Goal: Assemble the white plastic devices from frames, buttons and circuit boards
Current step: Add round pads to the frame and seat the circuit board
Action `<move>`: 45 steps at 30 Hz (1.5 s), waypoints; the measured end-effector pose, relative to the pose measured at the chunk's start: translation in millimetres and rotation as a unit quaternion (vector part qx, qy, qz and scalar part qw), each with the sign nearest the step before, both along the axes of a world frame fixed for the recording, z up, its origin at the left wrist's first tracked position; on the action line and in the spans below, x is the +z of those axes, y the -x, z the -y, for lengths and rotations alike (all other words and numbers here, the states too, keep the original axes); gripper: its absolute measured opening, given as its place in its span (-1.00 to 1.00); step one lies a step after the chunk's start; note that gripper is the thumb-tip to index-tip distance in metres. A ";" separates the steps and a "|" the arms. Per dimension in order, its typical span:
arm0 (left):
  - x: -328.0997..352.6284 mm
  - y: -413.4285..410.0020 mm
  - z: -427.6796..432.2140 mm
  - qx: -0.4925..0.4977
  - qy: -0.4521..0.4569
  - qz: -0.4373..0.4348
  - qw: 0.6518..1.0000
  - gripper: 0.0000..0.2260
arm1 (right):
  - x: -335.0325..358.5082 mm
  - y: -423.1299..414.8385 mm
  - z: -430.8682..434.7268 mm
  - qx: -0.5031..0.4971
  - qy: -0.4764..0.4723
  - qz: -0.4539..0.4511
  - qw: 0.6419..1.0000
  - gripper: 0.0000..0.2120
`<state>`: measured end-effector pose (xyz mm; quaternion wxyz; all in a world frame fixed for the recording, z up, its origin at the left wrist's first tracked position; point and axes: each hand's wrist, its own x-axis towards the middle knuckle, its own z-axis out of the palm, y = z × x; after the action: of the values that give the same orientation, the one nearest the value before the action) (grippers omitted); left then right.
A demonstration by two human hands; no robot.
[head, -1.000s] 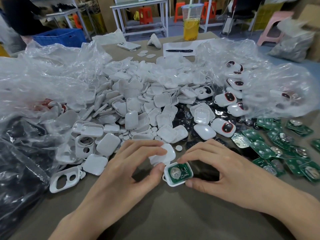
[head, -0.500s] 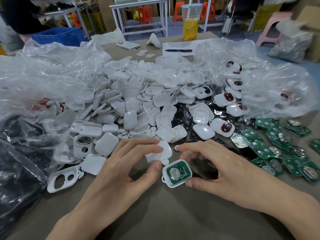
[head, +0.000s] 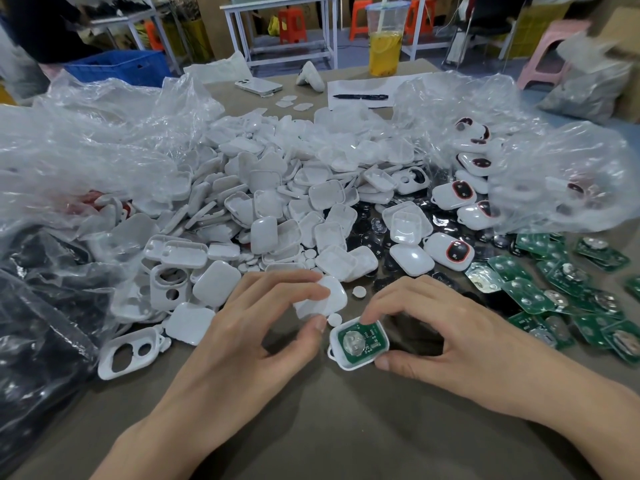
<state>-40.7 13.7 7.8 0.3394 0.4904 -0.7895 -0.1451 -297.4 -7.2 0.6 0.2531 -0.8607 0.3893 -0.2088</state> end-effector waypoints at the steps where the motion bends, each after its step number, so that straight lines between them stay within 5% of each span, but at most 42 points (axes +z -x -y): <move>1: 0.0 0.1 0.1 0.000 0.000 0.002 1.000 -0.81 | -0.1 0.2 0.2 0.003 0.003 -0.004 1.000 -0.69; 14: -0.7 -1.1 0.4 -0.007 -0.008 0.013 1.000 -0.81 | 1.6 -0.6 0.6 0.000 0.000 -0.017 1.000 -0.74; 27: 0.8 1.7 -4.1 -0.105 -0.019 0.049 0.993 -0.84 | 0.6 -0.9 0.0 -0.021 -0.042 0.000 0.999 -0.37; 33: 0.8 8.2 -2.5 -0.126 0.019 0.127 0.984 -0.82 | 2.8 -1.8 0.1 -0.019 -0.028 -0.015 0.999 -0.42; 45: -2.6 8.0 -0.5 -0.148 0.007 0.125 0.981 -0.85 | 5.9 -3.8 -0.5 -0.014 -0.007 -0.039 0.999 -0.58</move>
<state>-48.7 14.2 5.2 0.2164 0.3796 -0.8906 -0.1260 -293.6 -6.7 6.5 0.2402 -0.8609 0.4126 -0.1757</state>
